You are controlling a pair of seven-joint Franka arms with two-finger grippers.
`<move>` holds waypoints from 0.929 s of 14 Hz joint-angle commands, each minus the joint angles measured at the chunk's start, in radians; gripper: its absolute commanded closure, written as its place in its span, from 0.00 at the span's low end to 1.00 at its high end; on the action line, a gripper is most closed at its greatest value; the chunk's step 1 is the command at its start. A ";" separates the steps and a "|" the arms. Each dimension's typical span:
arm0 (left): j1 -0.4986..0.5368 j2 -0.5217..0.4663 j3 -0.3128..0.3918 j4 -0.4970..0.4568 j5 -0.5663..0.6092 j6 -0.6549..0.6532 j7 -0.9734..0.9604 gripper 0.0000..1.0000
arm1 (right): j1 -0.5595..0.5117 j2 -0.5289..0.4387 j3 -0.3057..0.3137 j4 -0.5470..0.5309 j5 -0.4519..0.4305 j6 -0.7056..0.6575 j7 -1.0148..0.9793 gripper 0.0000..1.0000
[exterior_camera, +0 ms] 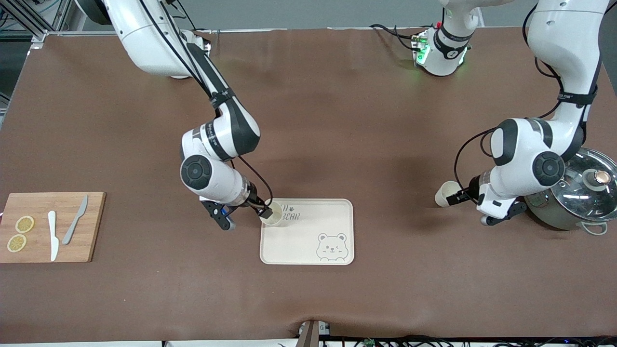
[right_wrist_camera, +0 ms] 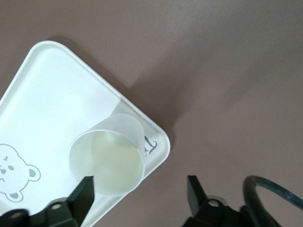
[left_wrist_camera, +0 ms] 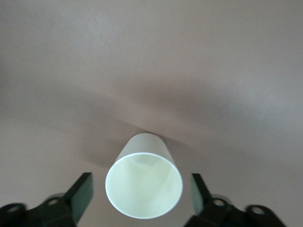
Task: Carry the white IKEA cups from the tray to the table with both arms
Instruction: 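Grasp the second white cup with the right gripper while the left withdraws, then carry the cup off the tray and lower it with the right gripper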
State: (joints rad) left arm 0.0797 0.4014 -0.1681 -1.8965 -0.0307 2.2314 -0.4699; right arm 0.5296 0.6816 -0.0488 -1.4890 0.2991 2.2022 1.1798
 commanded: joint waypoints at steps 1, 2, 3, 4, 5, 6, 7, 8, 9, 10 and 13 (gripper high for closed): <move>0.005 -0.074 -0.005 -0.006 -0.037 -0.018 -0.016 0.00 | 0.021 0.044 -0.008 0.018 0.012 0.076 0.041 0.36; 0.005 -0.100 -0.007 -0.006 -0.038 -0.019 -0.019 0.00 | 0.023 0.050 -0.008 0.018 0.012 0.079 0.041 0.51; 0.003 -0.123 -0.007 -0.007 -0.038 -0.024 -0.029 0.00 | 0.026 0.055 -0.008 0.018 0.011 0.079 0.041 0.60; 0.003 -0.150 -0.007 -0.006 -0.038 -0.038 -0.029 0.00 | 0.030 0.056 -0.008 0.016 0.000 0.079 0.040 0.79; 0.003 -0.171 -0.007 -0.006 -0.038 -0.044 -0.029 0.00 | 0.030 0.056 -0.008 0.016 -0.009 0.076 0.040 0.92; 0.005 -0.191 -0.007 -0.004 -0.038 -0.047 -0.029 0.00 | 0.029 0.056 -0.010 0.016 -0.011 0.073 0.040 1.00; 0.005 -0.209 -0.005 0.000 -0.038 -0.049 -0.029 0.00 | 0.029 0.053 -0.010 0.016 -0.011 0.068 0.040 1.00; 0.005 -0.219 -0.002 0.008 -0.035 -0.049 -0.026 0.00 | 0.027 0.049 -0.011 0.018 -0.011 0.065 0.040 1.00; 0.008 -0.222 0.004 0.014 -0.032 -0.049 -0.016 0.00 | 0.021 0.041 -0.011 0.019 -0.011 0.062 0.038 1.00; 0.024 -0.222 0.004 0.031 -0.026 -0.049 -0.009 0.00 | 0.017 0.027 -0.013 0.019 -0.009 0.057 0.038 1.00; 0.034 -0.213 0.007 0.083 -0.025 -0.073 -0.001 0.00 | -0.061 -0.059 -0.014 0.067 -0.008 -0.149 0.014 1.00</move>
State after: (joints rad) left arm 0.1056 0.1847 -0.1620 -1.8527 -0.0445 2.1936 -0.4879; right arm 0.5328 0.7000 -0.0699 -1.4411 0.2959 2.1814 1.2057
